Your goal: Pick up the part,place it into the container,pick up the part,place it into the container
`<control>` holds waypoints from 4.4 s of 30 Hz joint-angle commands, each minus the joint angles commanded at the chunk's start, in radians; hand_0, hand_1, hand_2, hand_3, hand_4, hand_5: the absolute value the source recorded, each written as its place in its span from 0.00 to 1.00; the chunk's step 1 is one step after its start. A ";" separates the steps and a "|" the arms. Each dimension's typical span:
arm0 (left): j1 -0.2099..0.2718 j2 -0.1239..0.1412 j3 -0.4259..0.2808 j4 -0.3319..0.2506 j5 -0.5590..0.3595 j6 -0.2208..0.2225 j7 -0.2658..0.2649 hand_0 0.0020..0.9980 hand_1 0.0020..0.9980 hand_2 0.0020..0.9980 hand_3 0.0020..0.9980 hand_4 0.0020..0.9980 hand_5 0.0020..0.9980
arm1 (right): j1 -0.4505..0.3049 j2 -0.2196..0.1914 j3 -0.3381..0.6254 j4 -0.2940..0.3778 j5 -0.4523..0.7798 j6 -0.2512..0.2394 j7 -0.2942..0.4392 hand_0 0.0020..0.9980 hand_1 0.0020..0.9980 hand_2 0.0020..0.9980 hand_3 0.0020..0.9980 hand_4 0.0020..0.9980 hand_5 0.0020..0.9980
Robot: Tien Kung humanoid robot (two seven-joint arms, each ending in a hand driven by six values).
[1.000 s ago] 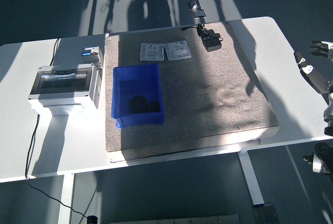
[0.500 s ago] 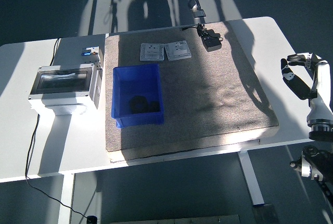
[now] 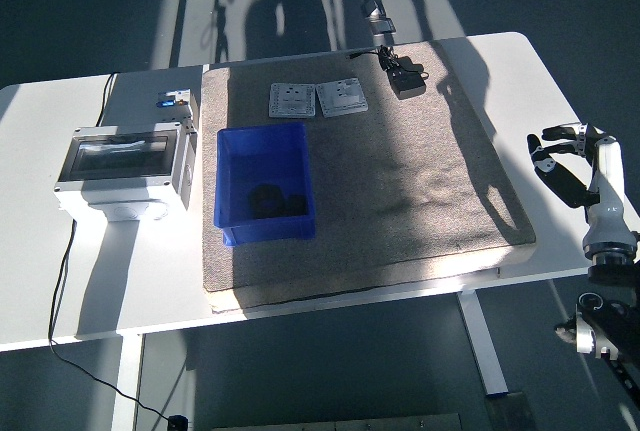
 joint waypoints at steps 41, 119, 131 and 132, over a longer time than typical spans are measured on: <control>-0.019 0.038 -0.074 0.000 0.160 0.042 0.070 0.71 0.72 0.69 0.52 0.90 1.00 | -0.005 0.055 -0.006 0.059 0.645 0.166 0.256 0.60 0.33 0.44 0.47 1.00 0.63; -0.036 0.022 -0.042 0.000 0.200 0.076 0.029 0.71 0.71 0.69 0.53 0.82 1.00 | 0.043 0.030 -0.049 0.074 0.316 0.000 -0.154 0.61 0.37 0.63 0.63 0.86 0.47; -0.035 0.020 -0.042 0.000 0.189 0.080 0.029 0.71 0.71 0.69 0.52 0.82 1.00 | 0.117 0.000 -0.116 0.114 -0.103 0.064 -0.520 0.59 0.44 0.72 0.71 0.80 0.37; -0.035 0.020 -0.042 0.000 0.189 0.080 0.029 0.71 0.71 0.69 0.52 0.83 1.00 | 0.136 -0.005 -0.133 0.117 -0.139 0.084 -0.552 0.57 0.49 0.77 0.75 0.83 0.34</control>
